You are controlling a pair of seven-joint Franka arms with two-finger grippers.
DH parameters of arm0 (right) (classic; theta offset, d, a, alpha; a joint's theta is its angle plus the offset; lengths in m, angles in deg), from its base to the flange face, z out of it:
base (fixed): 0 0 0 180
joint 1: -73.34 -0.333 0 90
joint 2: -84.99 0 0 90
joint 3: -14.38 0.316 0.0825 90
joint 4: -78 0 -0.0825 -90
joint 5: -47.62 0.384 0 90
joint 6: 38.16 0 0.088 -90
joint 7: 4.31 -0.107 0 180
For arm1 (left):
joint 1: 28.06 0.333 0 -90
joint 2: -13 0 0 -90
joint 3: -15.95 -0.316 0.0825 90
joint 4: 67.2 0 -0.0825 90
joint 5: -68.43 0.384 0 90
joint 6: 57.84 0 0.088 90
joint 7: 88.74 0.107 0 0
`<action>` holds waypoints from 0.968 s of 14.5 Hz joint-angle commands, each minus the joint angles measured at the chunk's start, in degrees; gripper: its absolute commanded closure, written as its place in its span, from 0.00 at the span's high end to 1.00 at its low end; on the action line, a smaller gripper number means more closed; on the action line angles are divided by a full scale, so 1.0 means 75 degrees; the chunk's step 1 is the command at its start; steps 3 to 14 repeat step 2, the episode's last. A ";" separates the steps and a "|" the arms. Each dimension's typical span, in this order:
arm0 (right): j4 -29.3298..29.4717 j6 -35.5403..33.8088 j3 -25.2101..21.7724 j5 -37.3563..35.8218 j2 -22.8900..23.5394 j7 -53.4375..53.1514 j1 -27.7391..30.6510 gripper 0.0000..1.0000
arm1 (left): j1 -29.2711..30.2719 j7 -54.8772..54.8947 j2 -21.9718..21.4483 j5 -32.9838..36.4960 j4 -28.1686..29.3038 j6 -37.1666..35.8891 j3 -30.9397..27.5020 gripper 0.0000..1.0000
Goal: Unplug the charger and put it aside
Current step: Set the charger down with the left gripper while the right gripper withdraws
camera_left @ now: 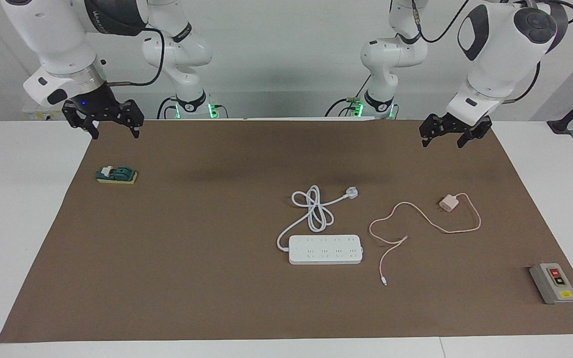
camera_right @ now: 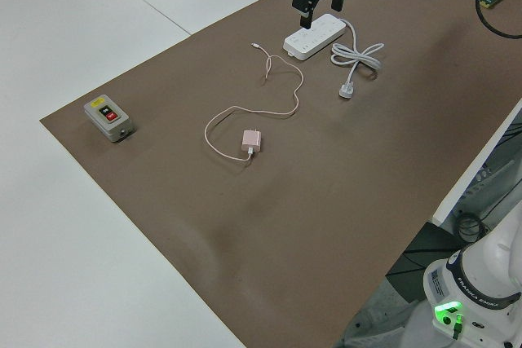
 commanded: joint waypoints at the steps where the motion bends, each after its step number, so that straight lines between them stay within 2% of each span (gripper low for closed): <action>1: -0.0213 0.0112 0.0085 -0.0054 -0.0175 -0.0149 0.0060 1.00 | -0.0086 0.0105 -0.0149 -0.0087 0.0182 0.0150 -0.0120 1.00; 14: -0.0213 0.0112 0.0085 -0.0054 -0.0175 -0.0160 0.0060 1.00 | -0.0086 0.0105 -0.0149 -0.0076 0.0182 0.0162 -0.0120 1.00</action>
